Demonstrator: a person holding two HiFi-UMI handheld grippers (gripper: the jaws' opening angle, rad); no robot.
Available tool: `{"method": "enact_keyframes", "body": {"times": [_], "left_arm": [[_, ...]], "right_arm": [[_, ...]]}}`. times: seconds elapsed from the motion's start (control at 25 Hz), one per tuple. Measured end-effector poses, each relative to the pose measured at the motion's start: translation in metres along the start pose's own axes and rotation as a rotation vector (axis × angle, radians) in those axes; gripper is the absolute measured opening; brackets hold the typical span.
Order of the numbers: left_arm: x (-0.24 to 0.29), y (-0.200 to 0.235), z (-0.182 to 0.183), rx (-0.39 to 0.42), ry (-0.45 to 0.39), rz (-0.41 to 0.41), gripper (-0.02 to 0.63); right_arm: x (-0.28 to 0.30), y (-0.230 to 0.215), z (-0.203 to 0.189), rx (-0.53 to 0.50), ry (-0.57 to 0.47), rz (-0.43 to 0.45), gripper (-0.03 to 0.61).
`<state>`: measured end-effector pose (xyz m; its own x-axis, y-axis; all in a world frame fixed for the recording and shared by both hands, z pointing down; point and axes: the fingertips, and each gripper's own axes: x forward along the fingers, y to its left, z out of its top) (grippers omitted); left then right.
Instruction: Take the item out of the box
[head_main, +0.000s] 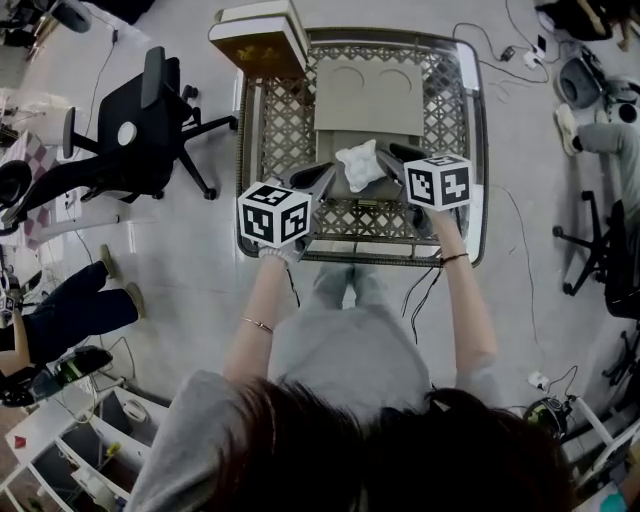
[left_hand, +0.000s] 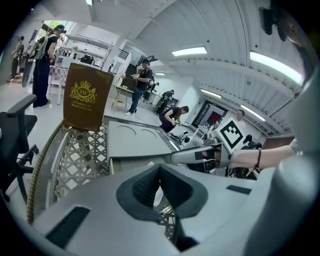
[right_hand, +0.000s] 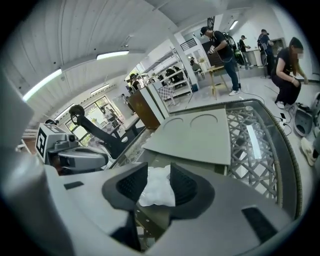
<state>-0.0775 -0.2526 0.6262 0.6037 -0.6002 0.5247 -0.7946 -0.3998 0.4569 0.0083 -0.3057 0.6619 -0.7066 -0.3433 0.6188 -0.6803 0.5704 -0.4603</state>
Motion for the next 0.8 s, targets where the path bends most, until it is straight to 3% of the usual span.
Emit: {"method": "enact_keyframes", "body": {"times": [0.4, 0.8], "left_arm": [[0.017, 0.011, -0.013, -0.028, 0.062, -0.009, 0.017], [0.029, 0.020, -0.029, -0.052, 0.115, -0.015, 0.017]], "right_arm": [[0.033, -0.013, -0.025, 0.026, 0.155, 0.008, 0.202], [0.060, -0.014, -0.038, -0.028, 0.289, -0.015, 0.221]]}}
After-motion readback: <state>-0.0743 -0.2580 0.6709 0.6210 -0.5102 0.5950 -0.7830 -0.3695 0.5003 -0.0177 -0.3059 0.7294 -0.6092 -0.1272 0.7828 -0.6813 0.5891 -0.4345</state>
